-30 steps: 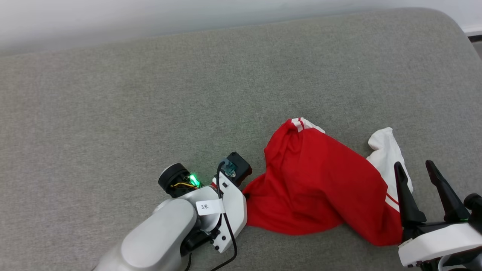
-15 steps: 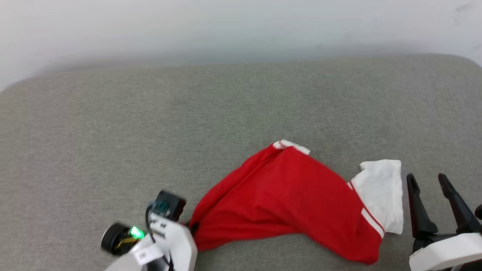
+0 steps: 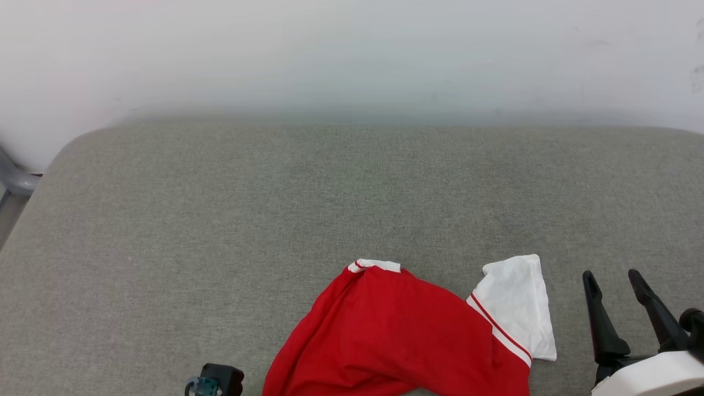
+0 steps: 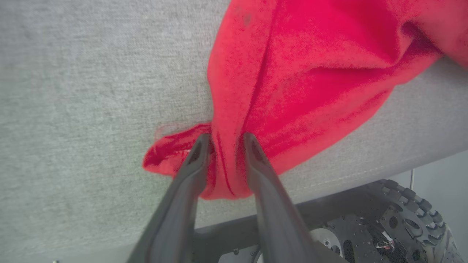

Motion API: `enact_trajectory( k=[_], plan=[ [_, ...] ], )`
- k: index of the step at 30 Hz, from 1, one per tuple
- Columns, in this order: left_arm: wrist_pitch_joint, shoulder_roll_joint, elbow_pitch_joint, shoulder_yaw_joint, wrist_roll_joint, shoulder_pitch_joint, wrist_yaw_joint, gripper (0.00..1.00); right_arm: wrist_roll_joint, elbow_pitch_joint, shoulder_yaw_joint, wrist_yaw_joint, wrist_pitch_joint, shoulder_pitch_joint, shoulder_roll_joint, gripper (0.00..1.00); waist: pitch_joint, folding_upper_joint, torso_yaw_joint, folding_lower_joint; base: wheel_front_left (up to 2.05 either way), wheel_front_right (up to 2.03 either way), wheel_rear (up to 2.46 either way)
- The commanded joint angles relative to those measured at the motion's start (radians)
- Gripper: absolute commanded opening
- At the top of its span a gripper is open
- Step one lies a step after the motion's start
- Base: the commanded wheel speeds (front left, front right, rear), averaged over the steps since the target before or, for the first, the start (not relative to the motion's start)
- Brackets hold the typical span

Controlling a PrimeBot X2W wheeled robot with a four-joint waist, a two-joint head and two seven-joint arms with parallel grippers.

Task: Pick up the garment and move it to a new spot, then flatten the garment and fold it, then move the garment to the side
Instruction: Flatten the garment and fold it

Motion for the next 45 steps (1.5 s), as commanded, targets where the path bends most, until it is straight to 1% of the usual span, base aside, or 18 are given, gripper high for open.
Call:
enact_trajectory(
  k=[1,5,9,12,15,18,21,22,26,27,32,33,34,35,36,38,41,45],
  plan=[
    [-0.011,-0.001,-0.011,0.003,0.008,-0.01,0.006,1.0,-0.003,-0.005,0.001,-0.001,0.003,0.01,0.001,1.0,-0.007,0.0,0.003,0.0002,0.0,0.0,0.0],
    [-0.084,-0.006,-0.049,0.021,0.053,-0.059,0.006,1.0,-0.01,-0.011,0.006,-0.001,0.013,0.017,0.001,1.0,-0.014,0.0,0.002,0.0002,0.0,0.0,0.0],
    [-0.176,-0.025,-0.077,0.044,0.097,-0.13,-0.003,1.0,-0.008,-0.019,0.007,-0.001,0.017,0.012,0.001,1.0,-0.011,0.0,-0.004,0.0002,0.0,0.0,0.0],
    [-0.22,-0.041,-0.074,0.052,0.121,-0.198,-0.02,1.0,-0.006,-0.025,0.01,-0.001,0.021,0.002,0.001,1.0,0.004,0.0,-0.013,0.0002,0.0,0.0,0.0],
    [-0.223,-0.062,-0.054,0.049,0.13,-0.279,-0.046,1.0,-0.005,-0.03,0.015,-0.001,0.024,-0.015,0.001,1.0,0.033,0.0,-0.027,0.0002,0.0,0.0,0.0],
    [-0.197,-0.073,-0.023,0.039,0.127,-0.361,-0.083,1.0,-0.004,-0.033,0.022,-0.001,0.024,-0.032,0.001,1.0,0.073,0.0,-0.05,0.0002,0.0,0.0,0.0],
    [-0.13,-0.07,0.02,0.015,0.117,-0.434,-0.132,1.0,-0.002,-0.03,0.027,-0.001,0.021,-0.052,0.001,1.0,0.12,0.0,-0.076,0.0002,0.0,0.0,0.0],
    [-0.13,-0.07,0.02,0.015,0.117,-0.434,-0.132,1.0,-0.002,-0.03,0.027,-0.001,0.021,-0.052,0.001,1.0,0.12,0.0,-0.076,0.0002,0.0,0.0,0.0],
    [-0.005,-0.055,0.083,-0.022,0.093,-0.511,-0.2,1.0,0.008,-0.018,0.027,-0.001,0.008,-0.068,0.001,1.0,0.172,0.0,-0.106,0.0002,0.0,0.0,0.0],
    [0.088,-0.049,0.119,-0.048,0.068,-0.549,-0.236,1.0,0.014,-0.003,0.028,-0.001,-0.003,-0.083,0.001,1.0,0.202,0.0,-0.126,0.0002,0.0,0.0,0.0],
    [0.174,-0.047,0.174,-0.077,0.045,-0.586,-0.276,1.0,0.024,0.022,0.03,-0.001,-0.027,-0.103,0.001,1.0,0.229,0.0,-0.145,0.0002,0.0,0.0,0.0],
    [0.191,-0.048,0.184,-0.082,0.035,-0.59,-0.286,0.92,0.027,0.028,0.03,-0.001,-0.03,-0.105,0.001,1.0,0.231,0.0,-0.147,0.0002,0.0,0.0,0.0],
    [0.196,-0.051,0.188,-0.082,0.028,-0.597,-0.293,0.42,0.03,0.034,0.029,-0.001,-0.033,-0.106,0.001,1.0,0.232,0.0,-0.149,0.0002,0.0,0.0,0.0],
    [0.192,-0.051,0.191,-0.084,0.03,-0.607,-0.299,0.11,0.031,0.038,0.029,-0.001,-0.035,-0.108,0.001,1.0,0.232,0.0,-0.15,0.0002,0.0,0.0,0.0],
    [0.189,-0.052,0.195,-0.086,0.032,-0.612,-0.303,0.0,0.03,0.041,0.029,-0.001,-0.036,-0.11,0.001,1.0,0.231,0.0,-0.151,0.0002,0.0,0.0,0.0],
    [0.163,-0.056,0.196,-0.088,0.048,-0.622,-0.308,0.0,0.031,0.049,0.024,-0.001,-0.041,-0.111,0.001,1.0,0.225,0.0,-0.148,0.0002,0.0,0.0,0.0],
    [0.094,-0.06,0.189,-0.076,0.074,-0.634,-0.296,0.0,0.028,0.058,0.017,-0.001,-0.041,-0.109,0.001,1.0,0.208,0.0,-0.137,0.0002,0.0,0.0,0.0],
    [-0.001,-0.064,0.166,-0.039,0.091,-0.615,-0.253,0.0,0.031,0.064,0.005,-0.001,-0.037,-0.099,0.001,1.0,0.179,0.0,-0.114,0.0002,0.0,0.0,0.0]
  ],
)
